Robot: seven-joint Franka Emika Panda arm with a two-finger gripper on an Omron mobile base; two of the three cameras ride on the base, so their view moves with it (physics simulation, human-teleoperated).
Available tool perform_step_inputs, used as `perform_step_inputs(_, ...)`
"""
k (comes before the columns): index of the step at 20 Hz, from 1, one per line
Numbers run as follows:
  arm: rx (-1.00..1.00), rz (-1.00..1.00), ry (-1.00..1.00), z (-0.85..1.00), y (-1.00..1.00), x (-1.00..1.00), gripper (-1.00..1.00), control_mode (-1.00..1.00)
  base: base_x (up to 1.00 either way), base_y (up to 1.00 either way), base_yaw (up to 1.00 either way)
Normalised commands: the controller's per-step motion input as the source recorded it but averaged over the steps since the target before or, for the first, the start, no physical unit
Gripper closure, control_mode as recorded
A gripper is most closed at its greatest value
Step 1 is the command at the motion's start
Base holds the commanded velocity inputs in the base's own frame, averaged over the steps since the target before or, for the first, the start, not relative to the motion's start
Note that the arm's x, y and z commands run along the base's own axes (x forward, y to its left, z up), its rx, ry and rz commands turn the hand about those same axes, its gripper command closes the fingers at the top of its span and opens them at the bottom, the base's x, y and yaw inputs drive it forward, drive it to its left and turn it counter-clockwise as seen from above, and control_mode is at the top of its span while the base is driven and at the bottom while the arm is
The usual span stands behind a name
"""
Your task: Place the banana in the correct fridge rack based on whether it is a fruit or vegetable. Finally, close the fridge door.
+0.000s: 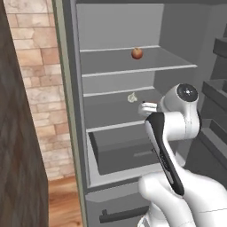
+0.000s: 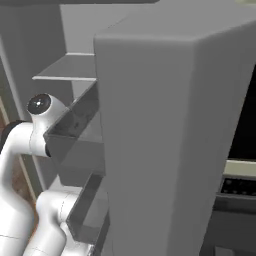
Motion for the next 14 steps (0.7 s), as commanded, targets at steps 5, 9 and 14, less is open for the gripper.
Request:
perform_step_inputs(5,0.00,0.00,0.00,0.00,0.00,0.00,1.00,1.00,0.24,0.40,-0.17)
perform_step_inputs(9,-0.01,-0.09,-0.08,0.00,0.12,0.02,1.00,-1.00,0.04,0.10,-0.03)
perform_step_inputs(14,0.00,-0.02,-0.23,0.21,-0.06,0.00,1.00,-1.00,0.00,0.00,0.00)
